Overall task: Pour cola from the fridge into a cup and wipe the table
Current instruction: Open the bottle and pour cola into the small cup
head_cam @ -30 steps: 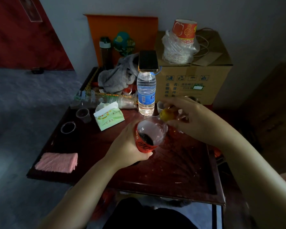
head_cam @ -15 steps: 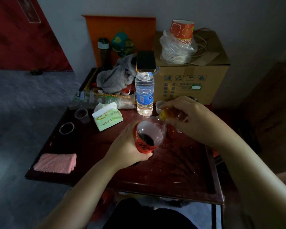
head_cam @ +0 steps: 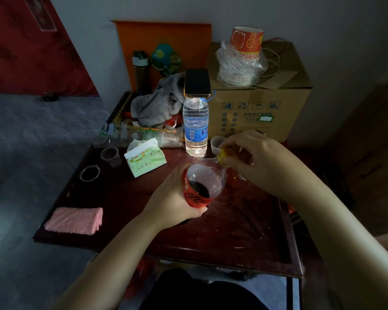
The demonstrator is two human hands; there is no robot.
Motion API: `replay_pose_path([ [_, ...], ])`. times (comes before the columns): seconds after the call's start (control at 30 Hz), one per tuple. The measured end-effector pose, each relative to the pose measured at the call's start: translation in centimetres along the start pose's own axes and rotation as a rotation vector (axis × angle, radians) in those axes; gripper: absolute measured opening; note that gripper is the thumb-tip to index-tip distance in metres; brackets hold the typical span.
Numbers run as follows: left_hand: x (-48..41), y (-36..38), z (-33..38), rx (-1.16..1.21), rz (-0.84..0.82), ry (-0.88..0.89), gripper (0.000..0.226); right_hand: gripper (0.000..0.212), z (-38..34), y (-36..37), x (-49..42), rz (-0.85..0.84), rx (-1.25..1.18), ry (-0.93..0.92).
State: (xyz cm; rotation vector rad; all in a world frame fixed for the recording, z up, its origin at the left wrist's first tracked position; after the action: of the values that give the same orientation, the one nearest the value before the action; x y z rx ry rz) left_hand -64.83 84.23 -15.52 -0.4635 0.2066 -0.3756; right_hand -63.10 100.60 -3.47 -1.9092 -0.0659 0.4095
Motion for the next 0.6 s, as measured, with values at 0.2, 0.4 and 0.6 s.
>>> replay_pose_path([
  [0.2, -0.02, -0.05, -0.1, 0.0, -0.001, -0.009, 0.088, 0.061, -0.19, 0.22, 0.35, -0.007, 0.082, 0.02],
  [0.4, 0.16, -0.15, -0.13, 0.003, -0.005, 0.002, 0.091, 0.028, -0.19, 0.1, 0.3, 0.048, 0.103, 0.107],
  [0.6, 0.3, -0.39, -0.29, -0.008, -0.007, 0.016, 0.092, 0.027, -0.19, 0.31, 0.28, -0.026, -0.099, 0.038],
])
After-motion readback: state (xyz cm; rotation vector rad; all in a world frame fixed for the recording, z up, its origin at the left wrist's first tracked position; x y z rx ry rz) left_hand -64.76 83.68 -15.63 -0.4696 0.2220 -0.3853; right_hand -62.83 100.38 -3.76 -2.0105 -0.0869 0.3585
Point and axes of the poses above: each hand's wrist, its own x-axis away from the middle knuckle, its own y-axis out of the palm, z = x × y, the point moved 8 cm from there along -x, towards the middle knuckle, and after that the axes turned 13 degrees about x, right-handed, at the moved point
